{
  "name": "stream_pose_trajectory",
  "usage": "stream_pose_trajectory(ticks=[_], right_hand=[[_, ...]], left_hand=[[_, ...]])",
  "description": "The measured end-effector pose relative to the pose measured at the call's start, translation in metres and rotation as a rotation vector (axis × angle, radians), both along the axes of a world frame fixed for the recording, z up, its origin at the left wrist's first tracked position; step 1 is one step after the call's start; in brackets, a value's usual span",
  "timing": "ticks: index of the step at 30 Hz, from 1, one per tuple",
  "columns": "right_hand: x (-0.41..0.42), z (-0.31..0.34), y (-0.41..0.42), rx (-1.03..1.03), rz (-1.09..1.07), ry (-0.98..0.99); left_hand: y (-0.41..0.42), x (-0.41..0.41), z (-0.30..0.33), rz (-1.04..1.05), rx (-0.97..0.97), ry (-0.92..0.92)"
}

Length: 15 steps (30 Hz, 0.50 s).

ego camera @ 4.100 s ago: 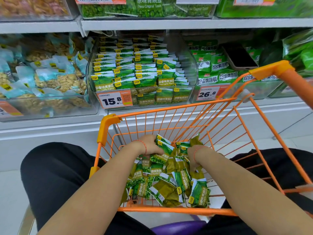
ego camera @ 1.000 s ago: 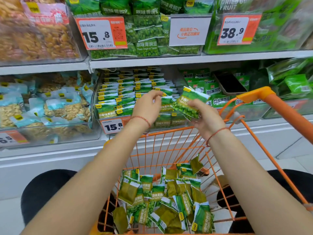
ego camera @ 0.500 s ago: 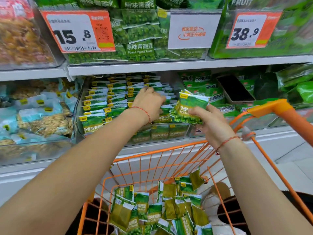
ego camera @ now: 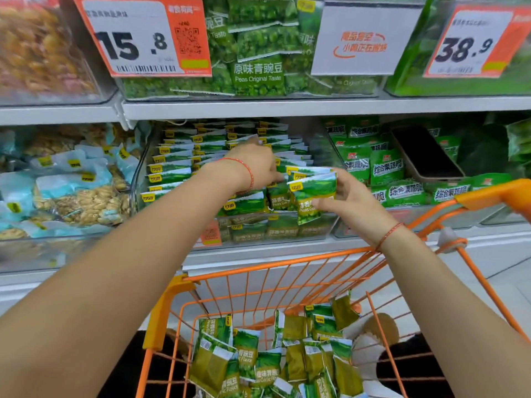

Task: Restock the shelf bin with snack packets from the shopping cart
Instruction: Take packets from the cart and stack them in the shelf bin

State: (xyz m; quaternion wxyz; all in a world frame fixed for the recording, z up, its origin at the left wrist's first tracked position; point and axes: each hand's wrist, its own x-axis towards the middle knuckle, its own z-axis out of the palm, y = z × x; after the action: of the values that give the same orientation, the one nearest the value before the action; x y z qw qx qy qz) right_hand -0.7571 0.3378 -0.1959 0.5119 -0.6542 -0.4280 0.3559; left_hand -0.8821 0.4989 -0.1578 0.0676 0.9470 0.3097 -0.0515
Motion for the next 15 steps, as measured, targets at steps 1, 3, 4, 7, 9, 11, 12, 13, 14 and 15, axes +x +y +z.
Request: stream_pose_trajectory(ticks=[1,3,4,7,9,11,12,13,14,15], right_hand=[[-0.001,-0.003,0.001,-0.018,0.011,-0.024],[-0.004,-0.006,0.002,-0.056,0.072,-0.127],[-0.005,-0.008,0.003,-0.085,0.111,-0.215],[-0.008,-0.01,0.002,-0.152,0.055,-0.476],[-0.008,-0.009,-0.001,-0.109,-0.073,-0.509],[-0.007,-0.009,-0.002,-0.122,-0.119,-0.497],[-0.005,-0.01,-0.002,-0.137,-0.113,-0.478],[-0.004,-0.01,-0.002,-0.145,-0.099,-0.451],[-0.003,-0.009,-0.003,-0.147,-0.098,-0.421],[-0.002,-0.006,-0.003,-0.137,-0.11,-0.394]], left_hand=[[0.003,-0.004,0.0,0.001,-0.055,-0.038],[0.006,-0.012,0.002,-0.003,-0.113,-0.15],[0.006,-0.015,0.002,-0.003,-0.116,-0.212],[0.003,-0.023,0.005,0.004,-0.079,-0.338],[-0.001,-0.025,0.007,0.004,-0.058,-0.388],[-0.004,-0.023,0.007,-0.014,-0.086,-0.39],[-0.006,-0.021,0.007,-0.034,-0.115,-0.357],[-0.009,-0.019,0.007,-0.058,-0.149,-0.308],[-0.012,-0.017,0.007,-0.083,-0.182,-0.261],[-0.015,-0.016,0.008,-0.103,-0.215,-0.224]])
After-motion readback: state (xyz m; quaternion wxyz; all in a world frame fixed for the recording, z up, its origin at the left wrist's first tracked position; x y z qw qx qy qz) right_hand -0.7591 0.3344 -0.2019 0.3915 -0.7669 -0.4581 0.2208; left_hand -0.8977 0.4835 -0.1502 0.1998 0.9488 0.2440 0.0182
